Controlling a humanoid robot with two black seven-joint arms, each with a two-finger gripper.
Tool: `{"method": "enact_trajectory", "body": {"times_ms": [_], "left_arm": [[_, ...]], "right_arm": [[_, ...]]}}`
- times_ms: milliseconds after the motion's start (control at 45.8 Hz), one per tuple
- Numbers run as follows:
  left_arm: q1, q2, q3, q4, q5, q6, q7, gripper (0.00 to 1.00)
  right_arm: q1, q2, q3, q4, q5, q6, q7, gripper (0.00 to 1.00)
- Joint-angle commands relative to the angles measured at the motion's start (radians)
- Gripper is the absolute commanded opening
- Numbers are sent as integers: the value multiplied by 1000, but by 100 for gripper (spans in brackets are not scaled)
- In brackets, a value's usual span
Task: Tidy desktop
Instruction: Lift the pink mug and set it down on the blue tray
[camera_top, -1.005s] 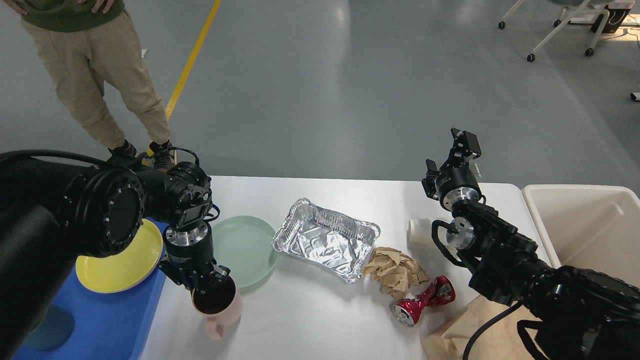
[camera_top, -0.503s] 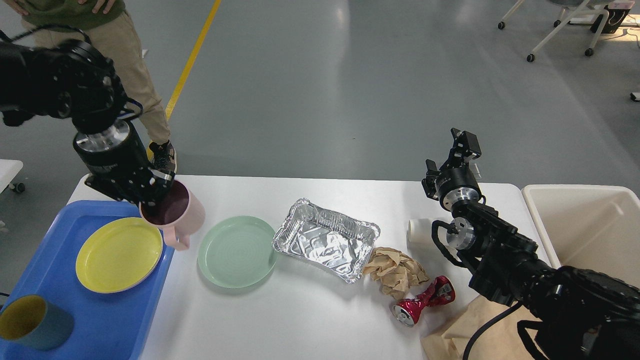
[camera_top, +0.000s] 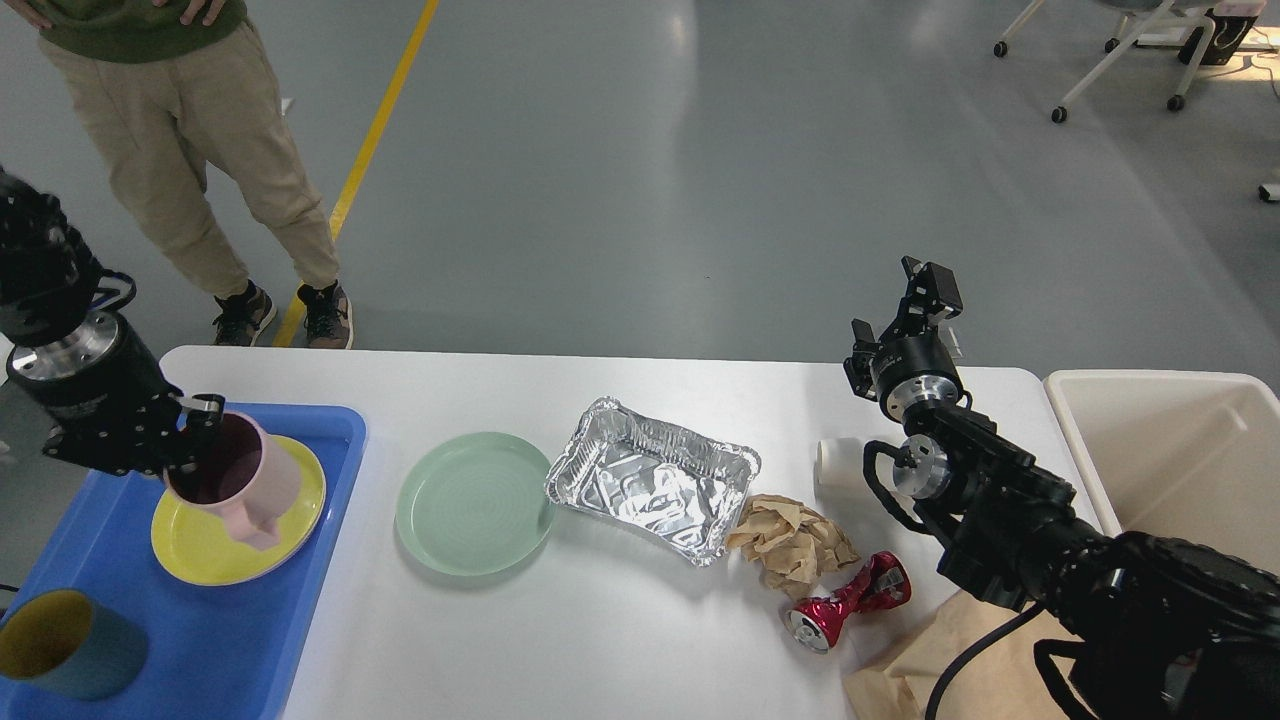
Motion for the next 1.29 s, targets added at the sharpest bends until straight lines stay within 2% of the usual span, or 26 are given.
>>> {"method": "enact_trajectory", "body": {"times_ms": [0, 175, 590, 808, 983, 1267], "left_arm": [[108, 7, -6, 51, 2, 0, -2, 0], [186, 7, -6, 62, 2, 0, -3, 0], [369, -3, -42, 192, 0, 0, -6, 0], [395, -12, -71, 208, 0, 0, 0, 0], [393, -20, -72, 208, 0, 0, -3, 10], [392, -22, -72, 205, 0, 0, -3, 36]], "right_arm": [[0, 0, 0, 0, -1, 0, 0, 100], [0, 0, 0, 0, 0, 0, 0, 100], [0, 0, 0, 0, 0, 0, 0, 100], [0, 0, 0, 2, 0, 0, 0, 100], [0, 0, 0, 0, -1, 0, 0, 100], [0, 0, 0, 0, 0, 0, 0, 100]]}}
